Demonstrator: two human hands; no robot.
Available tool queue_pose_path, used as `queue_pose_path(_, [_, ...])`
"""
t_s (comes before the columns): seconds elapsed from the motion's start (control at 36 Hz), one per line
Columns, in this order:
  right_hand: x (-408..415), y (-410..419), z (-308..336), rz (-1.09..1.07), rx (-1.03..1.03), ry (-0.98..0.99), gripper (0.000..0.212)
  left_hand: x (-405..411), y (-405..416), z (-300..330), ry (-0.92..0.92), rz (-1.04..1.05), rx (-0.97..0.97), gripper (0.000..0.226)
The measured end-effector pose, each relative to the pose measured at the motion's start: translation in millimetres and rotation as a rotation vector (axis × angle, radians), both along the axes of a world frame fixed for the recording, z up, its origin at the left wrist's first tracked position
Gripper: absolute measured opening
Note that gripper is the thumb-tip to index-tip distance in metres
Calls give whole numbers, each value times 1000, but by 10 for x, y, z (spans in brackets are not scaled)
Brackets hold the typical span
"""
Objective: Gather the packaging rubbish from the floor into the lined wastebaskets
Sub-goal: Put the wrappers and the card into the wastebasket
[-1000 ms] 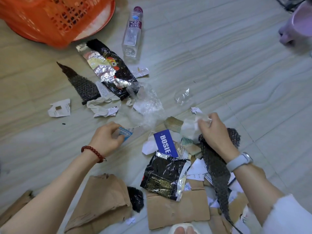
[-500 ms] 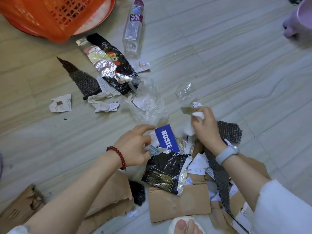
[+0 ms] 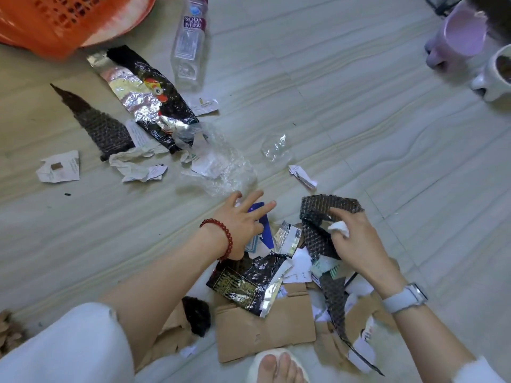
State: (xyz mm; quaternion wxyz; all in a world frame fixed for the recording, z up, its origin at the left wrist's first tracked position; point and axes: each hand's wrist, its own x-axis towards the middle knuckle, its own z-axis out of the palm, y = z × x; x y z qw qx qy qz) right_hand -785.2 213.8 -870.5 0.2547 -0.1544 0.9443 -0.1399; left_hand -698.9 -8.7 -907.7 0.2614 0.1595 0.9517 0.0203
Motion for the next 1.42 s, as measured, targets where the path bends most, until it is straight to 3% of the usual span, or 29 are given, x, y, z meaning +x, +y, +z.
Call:
queue_pose_path(0.08, [80, 80, -86, 5, 192, -195, 86, -64, 5, -11, -50, -79, -67, 45])
queue_pose_path(0.17, [129, 63, -217, 29, 295, -262, 100, -71, 8, -4, 8, -98, -77, 42])
queue_pose_path(0.25, [108, 0, -267, -32, 259, -177, 89, 10, -28, -30, 141, -91, -42, 37])
queue_pose_path(0.42, [49, -156, -225, 92, 329, 63, 52, 191, -126, -38, 410, -14, 107, 42])
queue_pose_path(0.47, [56, -178, -213, 152, 329, 130, 30, 248, -153, -42, 416, 41, 157, 44])
queue_pose_path(0.56, [42, -225, -104, 195, 292, 177, 6, 328, -208, 15, 274, 258, 305, 44])
queue_pose_path(0.69, [-71, -444, 276, 106, 105, 222, 10, 386, -395, 320, 94, 662, 518, 35])
queue_pose_path(0.89, [-82, -1172, 871, 0, -301, 278, 14, 512, -996, 1010, 179, 838, 529, 34])
queue_pose_path(0.94, [-21, -1439, 1038, 0, -381, 308, 24, 635, -1217, 1243, 213, 869, 515, 33])
queue_pose_path(1.06, [199, -2040, 1373, 46, -626, 356, 10, 1039, -1705, 1778, 439, 967, 497, 27])
queue_pose_path(1.14, [474, -2549, 1683, 97, -828, 356, 25, 1496, -2061, 2196, 704, 1107, 507, 21])
queue_pose_path(1.22, [806, -3068, 1933, 152, -987, 321, 14, 2028, -2397, 2500, 970, 1214, 442, 21])
queue_pose_path(1.42, [1667, -4030, 2254, 294, -1203, 205, 38, 3262, -2839, 2881, 1442, 1511, 273, 19])
